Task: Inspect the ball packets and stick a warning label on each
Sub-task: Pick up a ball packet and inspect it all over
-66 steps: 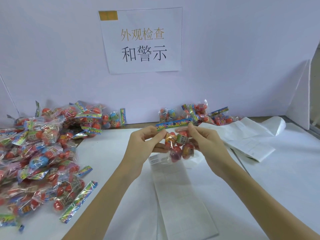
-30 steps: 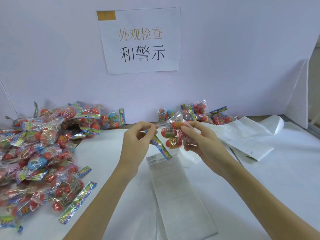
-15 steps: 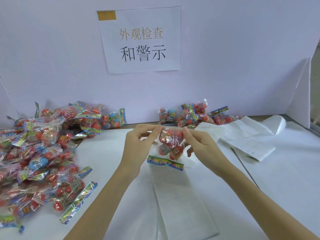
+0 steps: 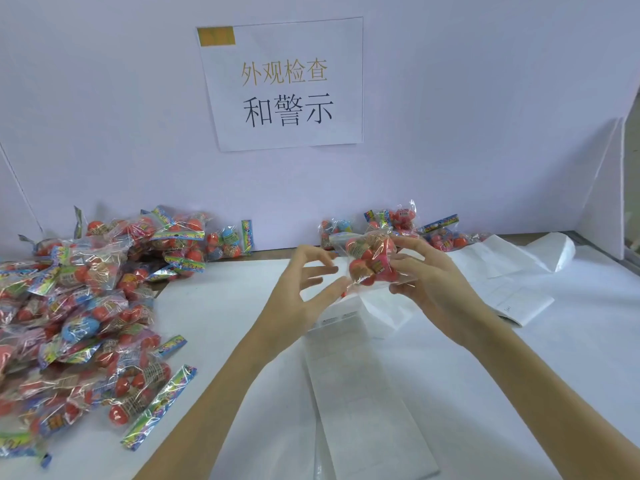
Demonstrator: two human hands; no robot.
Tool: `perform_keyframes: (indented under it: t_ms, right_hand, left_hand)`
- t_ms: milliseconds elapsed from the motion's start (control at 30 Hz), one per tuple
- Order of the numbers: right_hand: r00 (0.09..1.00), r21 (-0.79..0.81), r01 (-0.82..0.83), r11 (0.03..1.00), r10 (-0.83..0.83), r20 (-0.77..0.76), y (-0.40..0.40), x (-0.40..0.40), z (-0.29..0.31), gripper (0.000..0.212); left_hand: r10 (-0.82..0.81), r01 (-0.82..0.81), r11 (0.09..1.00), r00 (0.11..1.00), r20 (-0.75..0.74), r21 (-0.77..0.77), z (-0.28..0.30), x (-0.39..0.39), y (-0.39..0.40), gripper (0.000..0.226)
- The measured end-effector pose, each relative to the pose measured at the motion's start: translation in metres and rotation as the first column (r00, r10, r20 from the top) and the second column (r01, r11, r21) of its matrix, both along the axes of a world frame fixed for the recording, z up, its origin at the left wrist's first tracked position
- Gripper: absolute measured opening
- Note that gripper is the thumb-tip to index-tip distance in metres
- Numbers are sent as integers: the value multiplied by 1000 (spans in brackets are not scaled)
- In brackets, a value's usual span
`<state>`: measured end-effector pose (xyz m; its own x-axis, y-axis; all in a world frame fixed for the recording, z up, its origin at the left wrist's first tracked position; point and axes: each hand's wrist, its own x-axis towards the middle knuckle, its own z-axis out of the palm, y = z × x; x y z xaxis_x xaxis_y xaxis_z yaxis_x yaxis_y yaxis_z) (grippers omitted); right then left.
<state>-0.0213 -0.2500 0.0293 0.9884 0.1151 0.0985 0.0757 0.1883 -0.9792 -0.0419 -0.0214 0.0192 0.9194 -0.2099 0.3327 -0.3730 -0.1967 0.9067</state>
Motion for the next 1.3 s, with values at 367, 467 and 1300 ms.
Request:
perform_keyframes:
  t_ms: [367,467,1300]
  right_hand:
    - [991,-194,-56,979,78,110,9,-9,2,37]
    - [995,-151,-5,989,20,95,8,-9,2,37]
    - [971,-210,-218,953,235,56,9,-8,-10,29]
  left_hand:
    - [21,-68,960,985,-172,-272,-3,10,0,33]
    - [-53,-48,921,967,-248,-386,-4,13,4,43]
    - [276,-289,943,956,-97,-164,-4,17,6,29]
